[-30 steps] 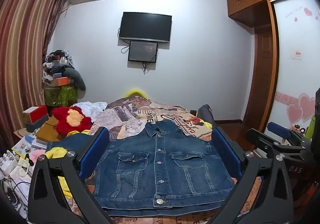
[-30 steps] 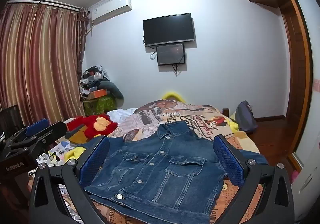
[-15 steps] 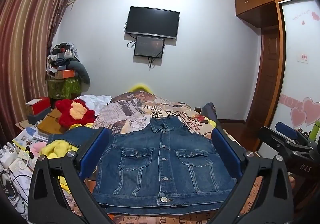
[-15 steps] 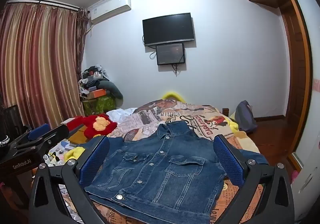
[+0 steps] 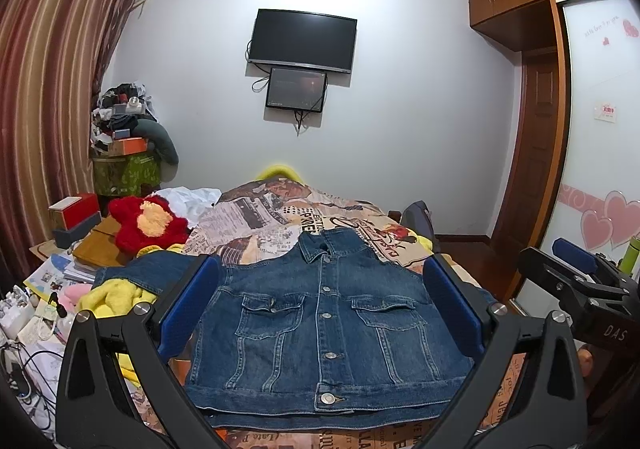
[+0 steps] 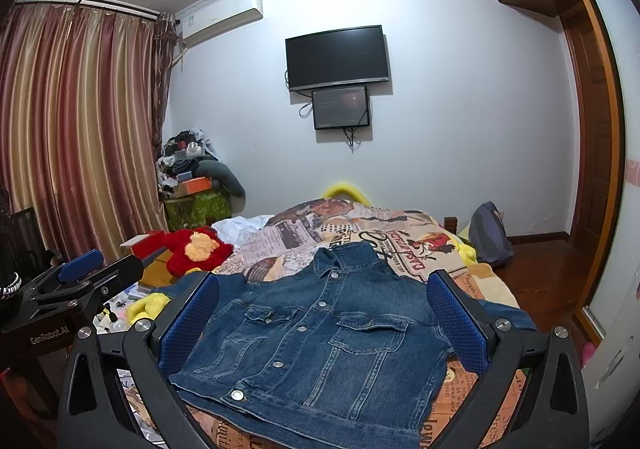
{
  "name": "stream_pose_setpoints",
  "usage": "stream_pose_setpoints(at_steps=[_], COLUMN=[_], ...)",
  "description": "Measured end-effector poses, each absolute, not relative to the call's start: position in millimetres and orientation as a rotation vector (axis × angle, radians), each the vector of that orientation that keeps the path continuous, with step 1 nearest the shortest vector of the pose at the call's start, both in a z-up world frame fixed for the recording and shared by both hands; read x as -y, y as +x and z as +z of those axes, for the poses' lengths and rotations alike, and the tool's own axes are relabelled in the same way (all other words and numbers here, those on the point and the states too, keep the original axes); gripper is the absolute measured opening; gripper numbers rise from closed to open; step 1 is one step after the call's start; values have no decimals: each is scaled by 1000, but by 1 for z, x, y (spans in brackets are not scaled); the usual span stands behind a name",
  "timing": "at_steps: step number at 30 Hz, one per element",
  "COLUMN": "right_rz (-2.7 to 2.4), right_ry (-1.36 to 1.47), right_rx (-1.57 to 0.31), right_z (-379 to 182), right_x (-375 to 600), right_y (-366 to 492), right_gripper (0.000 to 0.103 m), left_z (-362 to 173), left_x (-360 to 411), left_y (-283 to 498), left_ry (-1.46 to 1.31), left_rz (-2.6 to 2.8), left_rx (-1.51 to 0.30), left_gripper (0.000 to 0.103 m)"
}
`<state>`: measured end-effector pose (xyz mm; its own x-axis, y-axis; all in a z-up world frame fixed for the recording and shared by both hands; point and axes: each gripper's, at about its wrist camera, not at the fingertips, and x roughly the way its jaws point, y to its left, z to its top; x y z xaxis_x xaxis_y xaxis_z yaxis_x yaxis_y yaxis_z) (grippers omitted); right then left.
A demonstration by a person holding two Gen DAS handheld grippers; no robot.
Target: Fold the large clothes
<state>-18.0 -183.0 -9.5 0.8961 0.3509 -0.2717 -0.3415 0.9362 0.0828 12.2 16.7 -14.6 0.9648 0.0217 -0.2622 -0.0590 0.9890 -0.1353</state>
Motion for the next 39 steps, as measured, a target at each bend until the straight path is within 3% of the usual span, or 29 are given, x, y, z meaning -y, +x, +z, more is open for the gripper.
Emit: stream_pose_setpoints(at_steps=[39], right_rz=[357], right_ry=[37], right_rx=[-292], right_z=[-10], right_x=[184], right_y=[-17], right_gripper=[103], left_z=[-16], left_x=[-14], left_y=[13], left_ry=[-136], left_rz=[35], left_rx=[-270], left_gripper=[103])
